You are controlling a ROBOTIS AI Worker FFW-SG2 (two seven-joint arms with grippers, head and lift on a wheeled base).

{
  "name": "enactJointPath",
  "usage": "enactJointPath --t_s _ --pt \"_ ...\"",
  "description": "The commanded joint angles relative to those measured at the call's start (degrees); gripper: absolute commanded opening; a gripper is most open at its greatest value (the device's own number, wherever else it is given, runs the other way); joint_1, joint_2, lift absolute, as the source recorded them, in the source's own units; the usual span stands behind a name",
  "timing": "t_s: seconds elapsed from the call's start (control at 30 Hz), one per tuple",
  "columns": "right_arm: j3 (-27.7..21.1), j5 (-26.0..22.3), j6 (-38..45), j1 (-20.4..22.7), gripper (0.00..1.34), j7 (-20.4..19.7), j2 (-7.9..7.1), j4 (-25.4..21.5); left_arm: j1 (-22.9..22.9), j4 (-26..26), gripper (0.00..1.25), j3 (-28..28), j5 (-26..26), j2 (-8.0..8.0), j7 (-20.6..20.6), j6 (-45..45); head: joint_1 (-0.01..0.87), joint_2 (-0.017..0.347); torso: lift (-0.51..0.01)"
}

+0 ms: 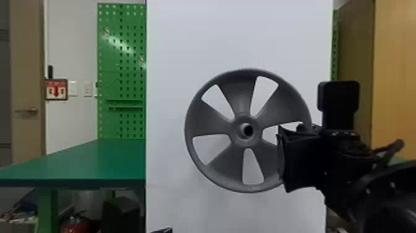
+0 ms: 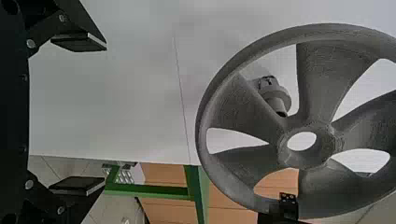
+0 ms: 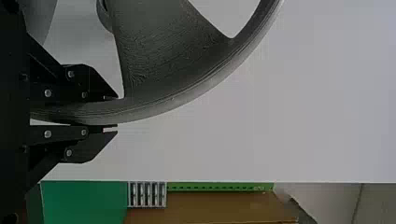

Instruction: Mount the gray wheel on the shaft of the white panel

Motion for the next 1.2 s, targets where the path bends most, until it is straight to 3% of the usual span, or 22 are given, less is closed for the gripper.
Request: enactJointPath --t_s 0.0,1.17 --pt "-0.1 0.1 0.0 0.0 0.16 0.0 -0.08 0.1 -0.1 0.0 1.00 -0.1 0.0 0.00 0.0 0.0 0.038 0.040 -0.510" --pt "-1.8 -1.0 -1.8 -0.8 0.16 -0.2 -0.43 2.3 -0.6 0.2 1.00 -0.4 -0.2 0.18 0.0 0.0 0.038 0.040 -0.510"
